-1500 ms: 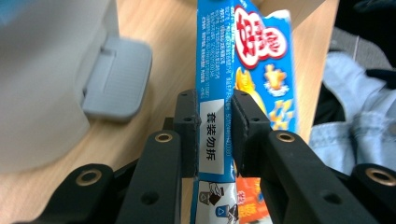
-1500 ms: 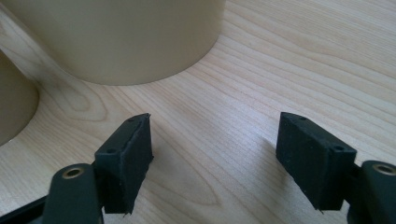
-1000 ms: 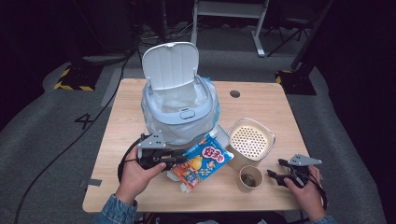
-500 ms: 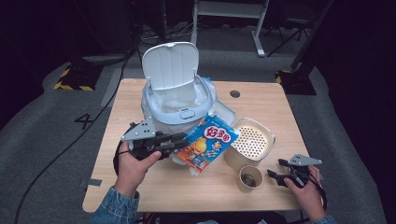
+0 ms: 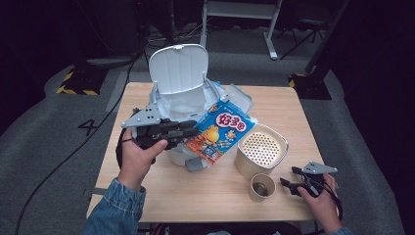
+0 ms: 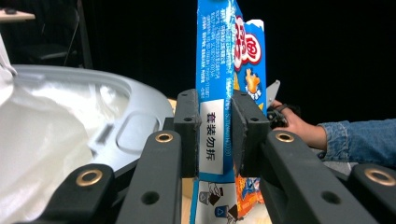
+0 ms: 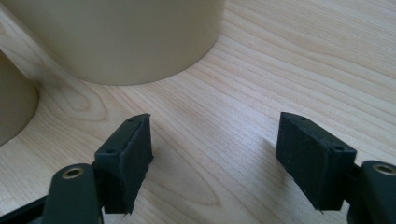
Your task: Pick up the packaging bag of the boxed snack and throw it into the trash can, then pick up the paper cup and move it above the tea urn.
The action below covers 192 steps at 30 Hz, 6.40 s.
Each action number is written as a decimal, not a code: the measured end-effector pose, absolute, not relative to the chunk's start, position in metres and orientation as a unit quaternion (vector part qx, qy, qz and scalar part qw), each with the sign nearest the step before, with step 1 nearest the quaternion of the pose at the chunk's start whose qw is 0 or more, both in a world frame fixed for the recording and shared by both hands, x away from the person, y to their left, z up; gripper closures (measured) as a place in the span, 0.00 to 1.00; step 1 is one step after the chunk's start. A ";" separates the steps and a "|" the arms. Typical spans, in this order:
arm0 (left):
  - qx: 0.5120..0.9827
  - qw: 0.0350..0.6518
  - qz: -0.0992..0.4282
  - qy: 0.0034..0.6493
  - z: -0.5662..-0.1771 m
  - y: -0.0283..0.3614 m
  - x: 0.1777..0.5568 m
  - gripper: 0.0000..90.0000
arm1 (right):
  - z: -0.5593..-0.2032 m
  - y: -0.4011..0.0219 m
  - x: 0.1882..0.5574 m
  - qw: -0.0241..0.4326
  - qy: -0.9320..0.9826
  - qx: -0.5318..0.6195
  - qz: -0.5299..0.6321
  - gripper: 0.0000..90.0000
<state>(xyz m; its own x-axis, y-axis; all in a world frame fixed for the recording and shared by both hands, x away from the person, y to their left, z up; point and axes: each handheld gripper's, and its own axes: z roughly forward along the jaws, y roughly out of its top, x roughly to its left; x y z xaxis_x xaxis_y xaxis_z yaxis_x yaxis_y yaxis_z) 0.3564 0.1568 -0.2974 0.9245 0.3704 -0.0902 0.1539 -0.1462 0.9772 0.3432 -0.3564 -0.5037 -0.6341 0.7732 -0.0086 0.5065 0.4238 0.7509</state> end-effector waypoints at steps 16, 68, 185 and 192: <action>0.739 0.642 0.111 0.172 -0.253 0.163 0.379 0.83 | -0.504 -0.356 0.343 0.181 0.824 0.388 0.371 0.30; 0.699 0.615 0.231 0.283 -0.256 0.168 0.431 0.83 | -0.504 -0.356 0.343 0.180 0.824 0.388 0.371 0.30; 0.840 0.340 0.153 0.394 -0.504 0.235 0.338 0.18 | -0.497 -0.279 0.304 0.090 0.829 0.237 0.499 0.31; 0.840 0.340 0.153 0.394 -0.505 0.235 0.338 0.18 | -0.497 -0.282 0.306 0.075 0.828 0.220 0.510 0.33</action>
